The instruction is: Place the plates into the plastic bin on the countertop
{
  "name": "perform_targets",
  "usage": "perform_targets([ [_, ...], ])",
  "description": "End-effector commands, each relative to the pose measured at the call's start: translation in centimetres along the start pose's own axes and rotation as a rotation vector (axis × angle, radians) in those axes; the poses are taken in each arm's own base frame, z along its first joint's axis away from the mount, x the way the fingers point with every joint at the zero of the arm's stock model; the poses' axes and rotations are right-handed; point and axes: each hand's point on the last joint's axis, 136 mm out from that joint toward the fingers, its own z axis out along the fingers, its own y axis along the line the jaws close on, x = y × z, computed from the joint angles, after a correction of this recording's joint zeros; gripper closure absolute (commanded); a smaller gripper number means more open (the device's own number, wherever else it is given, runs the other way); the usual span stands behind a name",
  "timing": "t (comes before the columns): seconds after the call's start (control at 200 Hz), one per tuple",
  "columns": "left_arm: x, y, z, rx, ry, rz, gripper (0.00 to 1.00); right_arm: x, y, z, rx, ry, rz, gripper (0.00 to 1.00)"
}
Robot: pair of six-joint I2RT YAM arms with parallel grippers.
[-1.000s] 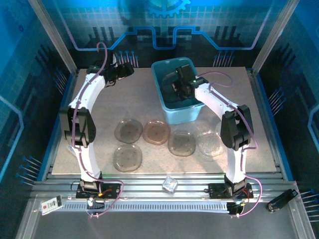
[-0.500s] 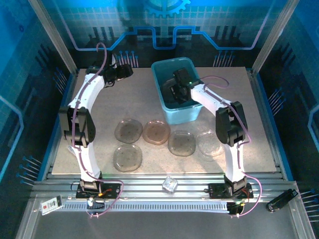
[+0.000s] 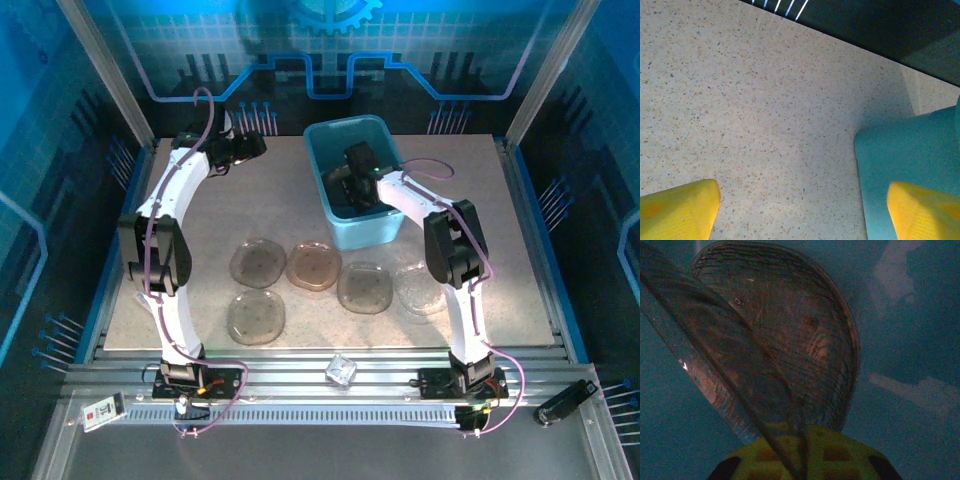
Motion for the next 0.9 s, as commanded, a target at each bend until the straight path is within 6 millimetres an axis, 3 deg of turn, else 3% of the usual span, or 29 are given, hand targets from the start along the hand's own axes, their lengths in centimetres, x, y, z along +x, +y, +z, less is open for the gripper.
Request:
perform_targets([
  [0.0, -0.6, 0.6, -1.0, -0.025, -0.010, -0.003, 0.13, -0.6, -0.5, 0.9, 0.024, -0.009, 0.025, 0.87],
  [0.25, -0.4, 0.5, -1.0, -0.032, -0.006, -0.013, 0.13, -1.2, -0.5, 0.4, 0.020, -0.033, 0.013, 0.59],
  [0.43, -0.3, 0.3, -1.1, -0.037, -0.005, -0.006, 0.13, -1.2, 1.1, -0.1, -0.036, -0.039, -0.017, 0.39],
  [0.605, -0.4, 0.5, -1.5, -0.056, -0.001, 0.002, 0.13, -1.3, 2.8, -2.0, -0.100, -0.073, -0.095, 0.14],
  [0.895, 0.8, 1.6, -3.5, -0.107, 0.002, 0.007, 0.13, -1.0, 5.2, -5.2, -0.238, -0.135, -0.203, 0.00],
])
